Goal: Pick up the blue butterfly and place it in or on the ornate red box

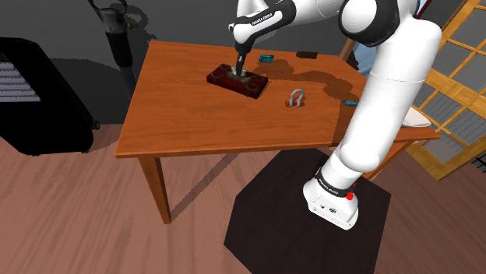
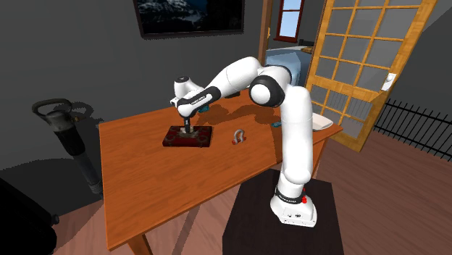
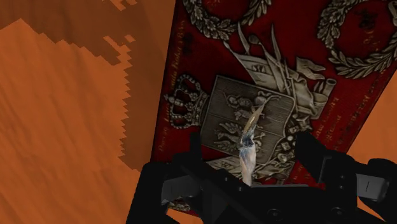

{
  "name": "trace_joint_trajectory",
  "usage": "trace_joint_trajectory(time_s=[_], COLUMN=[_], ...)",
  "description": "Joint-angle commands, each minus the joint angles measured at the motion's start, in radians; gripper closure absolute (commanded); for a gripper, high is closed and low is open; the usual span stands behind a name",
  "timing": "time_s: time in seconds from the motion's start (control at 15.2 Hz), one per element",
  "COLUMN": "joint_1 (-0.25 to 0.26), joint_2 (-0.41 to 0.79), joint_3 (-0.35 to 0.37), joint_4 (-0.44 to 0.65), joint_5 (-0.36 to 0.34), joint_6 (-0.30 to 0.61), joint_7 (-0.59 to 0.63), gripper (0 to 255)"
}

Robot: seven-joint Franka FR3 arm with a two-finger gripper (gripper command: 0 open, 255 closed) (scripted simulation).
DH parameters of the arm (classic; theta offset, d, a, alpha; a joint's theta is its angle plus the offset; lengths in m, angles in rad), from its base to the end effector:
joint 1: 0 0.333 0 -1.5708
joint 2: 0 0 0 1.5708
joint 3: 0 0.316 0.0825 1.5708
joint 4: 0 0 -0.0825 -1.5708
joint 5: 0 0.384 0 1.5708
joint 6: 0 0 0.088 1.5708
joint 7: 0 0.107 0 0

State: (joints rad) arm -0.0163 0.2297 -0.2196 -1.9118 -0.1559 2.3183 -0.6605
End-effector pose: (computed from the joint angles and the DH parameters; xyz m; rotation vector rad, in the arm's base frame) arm 0.6088 -0.1424 0.3976 2.8038 0.7617 0.1275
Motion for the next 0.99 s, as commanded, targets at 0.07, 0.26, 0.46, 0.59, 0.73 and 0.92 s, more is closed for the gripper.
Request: trace_joint_trajectory(time_s=[0.07,0.26,0.46,0.59,0.73,0.92], joint_1=[0.0,0.009,0.016,0.015,0.015,0.015], joint_2=[0.0,-0.041,-0.073,-0.073,-0.073,-0.073], joint_3=[0.0,0.002,0.004,0.004,0.004,0.004], joint_4=[0.0,0.014,0.031,0.031,0.031,0.031], joint_5=[0.0,-0.006,-0.011,-0.011,-0.011,-0.011], joint_6=[0.0,-0.055,-0.106,-0.106,-0.106,-0.106], joint_7=[0.0,0.004,0.008,0.008,0.008,0.008], gripper=[0,0,0,0,0,0])
